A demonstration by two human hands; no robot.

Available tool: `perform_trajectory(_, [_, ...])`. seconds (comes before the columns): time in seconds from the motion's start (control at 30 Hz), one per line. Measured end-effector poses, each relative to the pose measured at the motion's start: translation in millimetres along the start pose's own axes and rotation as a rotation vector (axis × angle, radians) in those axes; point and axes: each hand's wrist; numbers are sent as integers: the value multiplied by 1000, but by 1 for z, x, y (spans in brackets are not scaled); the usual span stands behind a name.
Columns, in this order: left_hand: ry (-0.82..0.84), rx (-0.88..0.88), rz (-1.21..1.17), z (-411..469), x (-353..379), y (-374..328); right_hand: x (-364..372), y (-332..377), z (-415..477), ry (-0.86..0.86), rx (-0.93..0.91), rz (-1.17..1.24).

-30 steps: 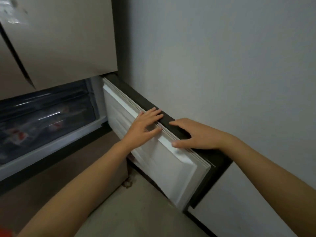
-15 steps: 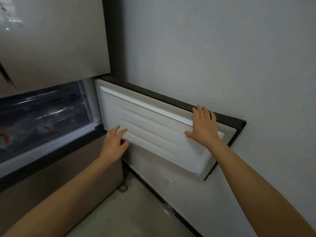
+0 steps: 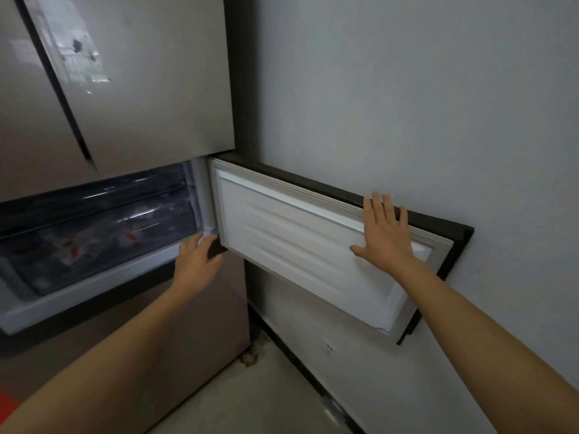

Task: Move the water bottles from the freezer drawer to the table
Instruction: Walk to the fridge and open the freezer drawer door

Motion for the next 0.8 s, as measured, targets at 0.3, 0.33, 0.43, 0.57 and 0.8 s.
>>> perform_trajectory(0.3, [-56, -142, 10, -26, -30, 30, 12, 79, 1, 29, -307, 214])
perform_trajectory(0.33, [-61, -167, 10, -31, -33, 38, 15, 89, 2, 55, -320, 251])
perform_trajectory(0.43, [-73, -268, -5, -49, -44, 64, 26, 120, 6, 137, -340, 352])
perform_trajectory(0.57, [-102, -418, -15, -78, -57, 112, 42, 171, 9, 241, -375, 503])
perform_trajectory(0.8, [-108, -700, -19, -131, -64, 185, 70, 260, 17, 417, -425, 711])
Point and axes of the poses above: each hand's wrist, its own z-axis towards the middle knuckle, its own x-axis out of the palm, y = z × x, and after that the axes turned 2 degrees about z, right-handed
